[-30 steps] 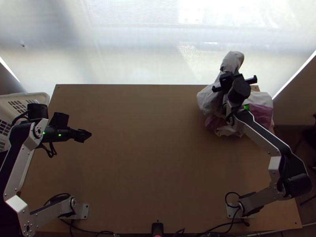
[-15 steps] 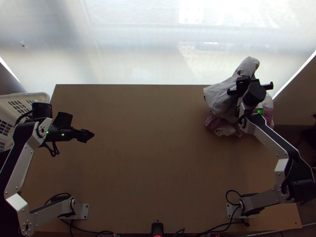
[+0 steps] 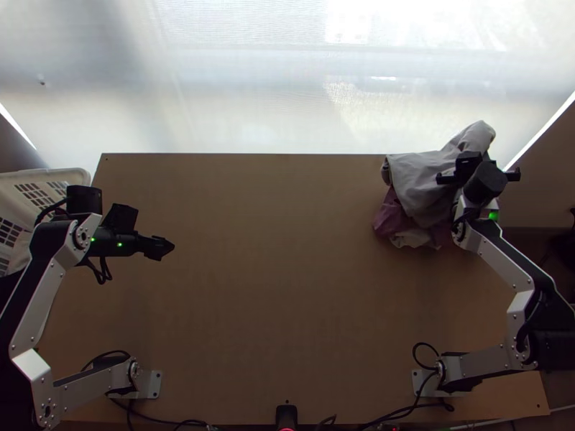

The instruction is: Fold the t-shirt

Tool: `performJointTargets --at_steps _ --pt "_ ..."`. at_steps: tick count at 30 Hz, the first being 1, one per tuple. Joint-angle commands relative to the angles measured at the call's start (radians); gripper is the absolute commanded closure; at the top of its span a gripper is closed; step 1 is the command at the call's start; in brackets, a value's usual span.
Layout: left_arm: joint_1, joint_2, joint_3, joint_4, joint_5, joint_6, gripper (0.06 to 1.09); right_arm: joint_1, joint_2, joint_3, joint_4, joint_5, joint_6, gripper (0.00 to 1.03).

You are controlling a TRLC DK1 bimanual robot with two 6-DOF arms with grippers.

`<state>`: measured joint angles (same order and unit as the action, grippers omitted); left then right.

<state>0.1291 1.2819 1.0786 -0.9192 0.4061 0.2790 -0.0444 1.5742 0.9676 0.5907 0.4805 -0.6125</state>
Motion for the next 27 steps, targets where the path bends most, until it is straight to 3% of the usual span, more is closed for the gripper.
performJointTargets --at_steps 1,12,21,24,27 --pt "-0.025 0.014 0.001 0.002 -0.013 -0.003 0.1 -0.077 -0.003 -0.058 0.012 -0.025 0.02 1.0" --pt "-0.032 0.033 0.0 0.014 -0.018 -0.004 0.1 -0.15 0.024 -0.118 0.024 -0.056 0.037 0.99" --pt "-0.031 0.036 -0.008 0.025 -0.023 -0.004 0.1 -0.181 0.086 -0.115 0.023 -0.056 0.037 0.84" --pt "-0.029 0.036 -0.011 0.026 -0.023 -0.004 0.1 -0.184 0.098 -0.119 0.018 -0.056 0.036 0.73" --pt "-0.031 0.037 -0.013 0.031 -0.023 -0.004 0.1 -0.19 0.098 -0.127 0.018 -0.056 0.034 0.48"
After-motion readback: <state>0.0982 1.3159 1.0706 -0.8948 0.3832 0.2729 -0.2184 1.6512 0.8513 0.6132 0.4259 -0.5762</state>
